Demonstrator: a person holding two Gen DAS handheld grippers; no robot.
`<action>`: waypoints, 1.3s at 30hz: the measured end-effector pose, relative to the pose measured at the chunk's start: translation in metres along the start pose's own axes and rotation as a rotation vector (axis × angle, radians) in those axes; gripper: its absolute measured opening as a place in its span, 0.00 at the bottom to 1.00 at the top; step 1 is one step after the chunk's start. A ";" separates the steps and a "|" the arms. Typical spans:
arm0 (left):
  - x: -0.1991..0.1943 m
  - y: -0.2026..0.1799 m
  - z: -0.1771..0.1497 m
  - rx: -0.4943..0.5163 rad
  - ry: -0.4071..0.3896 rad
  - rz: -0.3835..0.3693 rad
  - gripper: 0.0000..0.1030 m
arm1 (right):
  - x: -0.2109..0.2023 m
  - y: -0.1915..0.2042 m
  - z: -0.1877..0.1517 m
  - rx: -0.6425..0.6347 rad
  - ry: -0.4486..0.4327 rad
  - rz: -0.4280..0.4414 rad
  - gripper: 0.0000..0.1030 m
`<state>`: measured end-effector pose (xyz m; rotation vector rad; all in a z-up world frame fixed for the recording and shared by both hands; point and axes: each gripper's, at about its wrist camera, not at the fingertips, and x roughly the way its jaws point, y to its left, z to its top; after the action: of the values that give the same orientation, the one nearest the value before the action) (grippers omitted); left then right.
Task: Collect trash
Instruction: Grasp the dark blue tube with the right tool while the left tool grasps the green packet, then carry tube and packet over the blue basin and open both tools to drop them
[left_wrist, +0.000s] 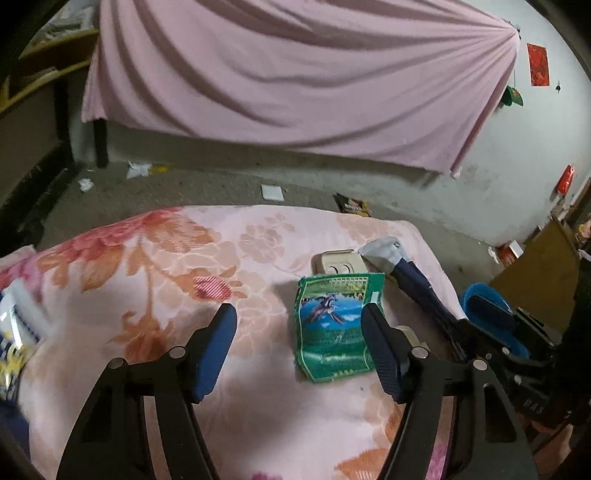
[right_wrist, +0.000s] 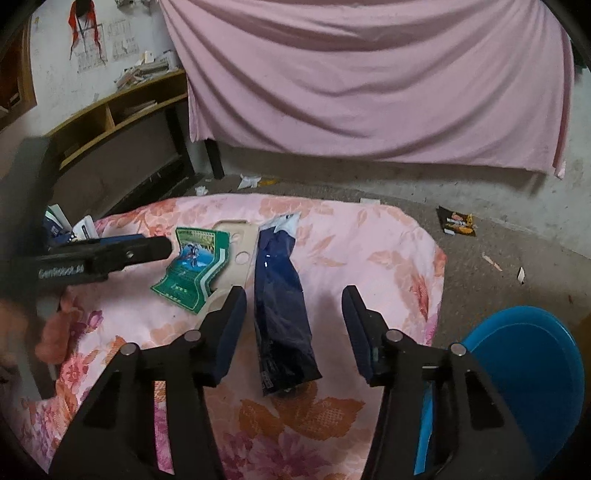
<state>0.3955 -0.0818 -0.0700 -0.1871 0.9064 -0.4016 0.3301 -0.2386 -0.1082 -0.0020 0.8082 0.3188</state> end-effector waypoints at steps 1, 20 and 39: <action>0.005 0.001 0.003 0.003 0.018 -0.020 0.53 | 0.003 0.000 0.001 -0.002 0.009 -0.004 0.74; 0.020 -0.003 0.020 0.055 0.108 -0.182 0.04 | 0.016 0.005 0.005 -0.035 0.069 0.026 0.35; -0.088 -0.065 -0.012 0.109 -0.318 -0.002 0.00 | -0.056 0.004 -0.003 0.043 -0.298 0.100 0.34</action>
<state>0.3205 -0.1047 0.0075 -0.1466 0.5701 -0.4082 0.2905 -0.2505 -0.0695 0.1239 0.5201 0.3854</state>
